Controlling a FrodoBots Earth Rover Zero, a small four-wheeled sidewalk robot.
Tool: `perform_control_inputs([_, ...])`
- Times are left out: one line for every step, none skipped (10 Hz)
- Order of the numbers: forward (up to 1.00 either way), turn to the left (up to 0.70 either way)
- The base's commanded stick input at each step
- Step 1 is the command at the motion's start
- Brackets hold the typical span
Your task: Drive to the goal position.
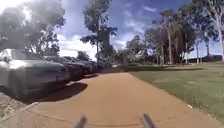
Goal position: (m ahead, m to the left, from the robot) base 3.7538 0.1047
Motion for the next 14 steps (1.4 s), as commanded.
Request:
perform_control_inputs([1.00, 0.00])
perform_control_inputs([1.00, 0.00])
perform_control_inputs([1.00, 0.00])
perform_control_inputs([1.00, 0.00])
perform_control_inputs([1.00, 0.00])
perform_control_inputs([1.00, 0.00])
perform_control_inputs([1.00, 0.00])
perform_control_inputs([1.00, 0.00])
perform_control_inputs([1.00, 0.00])
perform_control_inputs([1.00, 0.00])
perform_control_inputs([1.00, 0.00])
perform_control_inputs([1.00, 0.00])
perform_control_inputs([1.00, 0.00])
perform_control_inputs([1.00, 0.00])
